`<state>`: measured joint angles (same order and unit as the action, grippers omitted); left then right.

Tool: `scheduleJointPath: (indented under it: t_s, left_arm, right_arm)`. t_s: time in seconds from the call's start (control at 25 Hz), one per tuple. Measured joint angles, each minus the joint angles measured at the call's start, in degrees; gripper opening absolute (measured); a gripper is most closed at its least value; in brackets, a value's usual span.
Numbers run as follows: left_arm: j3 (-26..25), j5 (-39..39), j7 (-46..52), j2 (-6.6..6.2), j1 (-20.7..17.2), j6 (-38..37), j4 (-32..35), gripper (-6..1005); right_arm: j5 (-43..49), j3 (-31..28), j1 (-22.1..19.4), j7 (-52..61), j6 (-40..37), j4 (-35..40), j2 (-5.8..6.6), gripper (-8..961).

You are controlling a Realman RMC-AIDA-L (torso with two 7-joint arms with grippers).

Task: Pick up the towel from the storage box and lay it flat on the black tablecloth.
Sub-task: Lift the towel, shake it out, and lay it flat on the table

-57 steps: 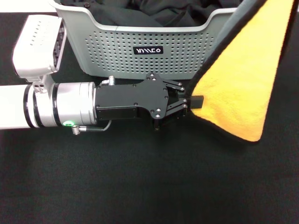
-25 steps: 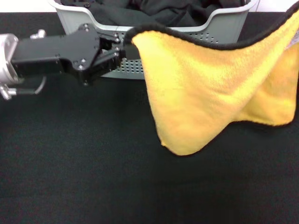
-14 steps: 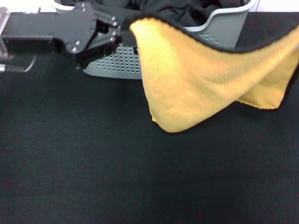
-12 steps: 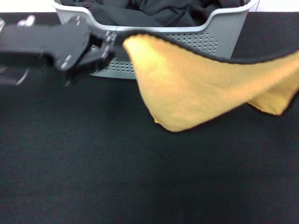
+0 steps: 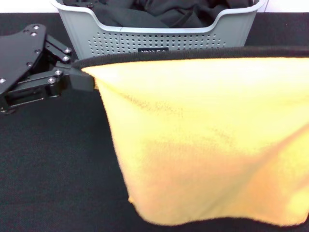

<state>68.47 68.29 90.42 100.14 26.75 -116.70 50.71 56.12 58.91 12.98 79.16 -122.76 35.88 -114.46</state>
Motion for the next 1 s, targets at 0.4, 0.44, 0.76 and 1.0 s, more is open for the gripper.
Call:
scheduleJointPath:
  t_s: [0.4,0.44,0.76,1.0]
  left_arm:
    - [-17.1,36.9,-7.7,9.65,10.5,13.3,-16.8,16]
    - [-17.1,36.9,-7.7,9.65,10.5,13.3,-16.8,16]
    - [-17.0,45.2,-2.8,10.16,12.9,25.0,-16.3,14]
    - [-16.9,49.7,-0.7,9.97,14.1,32.1,-16.1,14]
  right_arm:
    - [5.3,7.7,11.2,-4.0,28.7,-20.0,-1.68,6]
    - [5.4,7.9,12.3,-3.9,31.3,-20.7,-1.75,6]
    - [5.7,7.8,15.7,-3.7,43.3,-21.0,-1.06,7]
    - [7.3,8.0,16.7,-4.2,47.7,-20.8,-0.9,7]
